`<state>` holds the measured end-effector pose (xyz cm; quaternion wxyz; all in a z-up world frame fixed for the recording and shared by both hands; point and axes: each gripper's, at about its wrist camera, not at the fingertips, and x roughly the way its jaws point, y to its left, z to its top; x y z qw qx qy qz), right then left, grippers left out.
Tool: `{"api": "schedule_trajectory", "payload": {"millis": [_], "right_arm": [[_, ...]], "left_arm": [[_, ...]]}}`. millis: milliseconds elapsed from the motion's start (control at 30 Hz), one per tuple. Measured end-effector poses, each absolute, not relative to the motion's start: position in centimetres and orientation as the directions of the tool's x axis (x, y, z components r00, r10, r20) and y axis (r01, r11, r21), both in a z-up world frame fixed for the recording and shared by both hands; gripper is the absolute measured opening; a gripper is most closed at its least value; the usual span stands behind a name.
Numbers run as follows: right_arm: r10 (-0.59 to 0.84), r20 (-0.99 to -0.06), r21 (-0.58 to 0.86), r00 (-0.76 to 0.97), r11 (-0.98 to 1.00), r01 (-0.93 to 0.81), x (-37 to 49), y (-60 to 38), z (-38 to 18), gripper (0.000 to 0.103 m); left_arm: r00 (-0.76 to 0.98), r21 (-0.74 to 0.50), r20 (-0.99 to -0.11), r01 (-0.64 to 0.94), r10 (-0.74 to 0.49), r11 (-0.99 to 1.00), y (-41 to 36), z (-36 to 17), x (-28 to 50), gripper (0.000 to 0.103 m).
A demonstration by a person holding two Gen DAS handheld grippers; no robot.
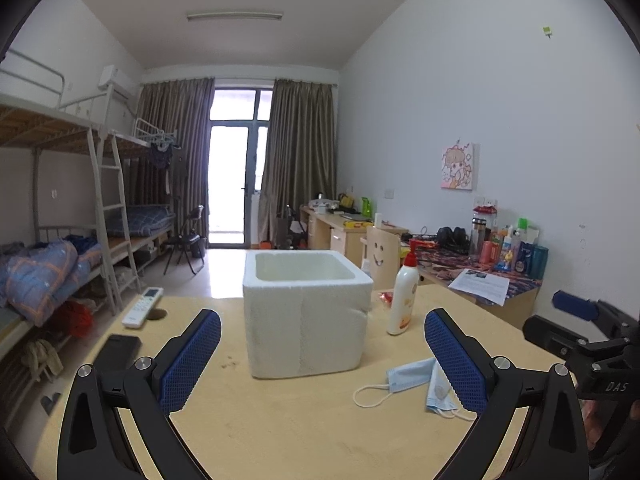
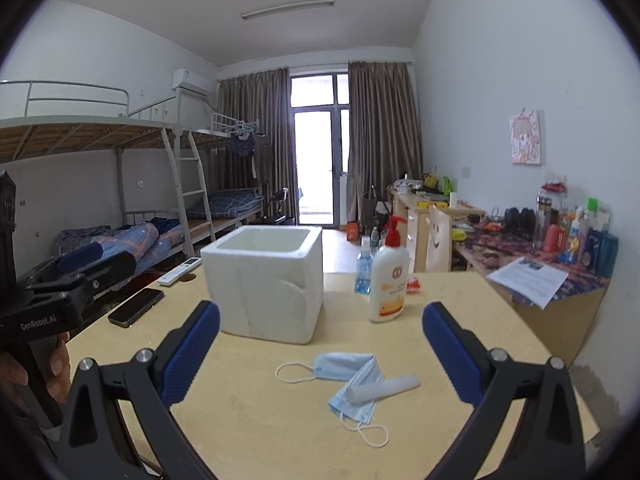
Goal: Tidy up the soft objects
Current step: 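Withdraw both tools from the box back toward the blue mask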
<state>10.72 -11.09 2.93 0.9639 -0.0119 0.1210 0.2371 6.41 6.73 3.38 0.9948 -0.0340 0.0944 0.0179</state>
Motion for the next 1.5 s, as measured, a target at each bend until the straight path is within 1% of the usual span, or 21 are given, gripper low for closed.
{"api": "schedule_trajectory", "payload": {"millis": [133,400,767,1500], "right_arm": [[0.455,-0.253,0.049,0.854,0.887,-0.459,11.0,-11.4,1.8,0.102],[0.437,-0.29,0.029,0.852,0.894,-0.448,11.3,-11.4,0.3,0.102],[0.438,-0.325,0.066,0.838,0.895,-0.442,12.5,-11.8,-1.1,0.102],[0.353,-0.393,0.069,0.849,0.932,-0.355,15.7,-15.0,-2.9,0.102]], "left_arm": [[0.98,-0.058,-0.198,-0.046,0.034,0.997,6.7,2.2,6.5,0.102],[0.975,-0.06,-0.222,-0.042,0.027,0.997,6.4,1.1,6.8,0.102],[0.968,-0.056,-0.252,-0.027,0.012,0.998,5.9,0.1,8.1,0.102],[0.935,-0.038,-0.344,0.082,-0.09,0.996,2.3,-1.6,13.9,0.102]]}}
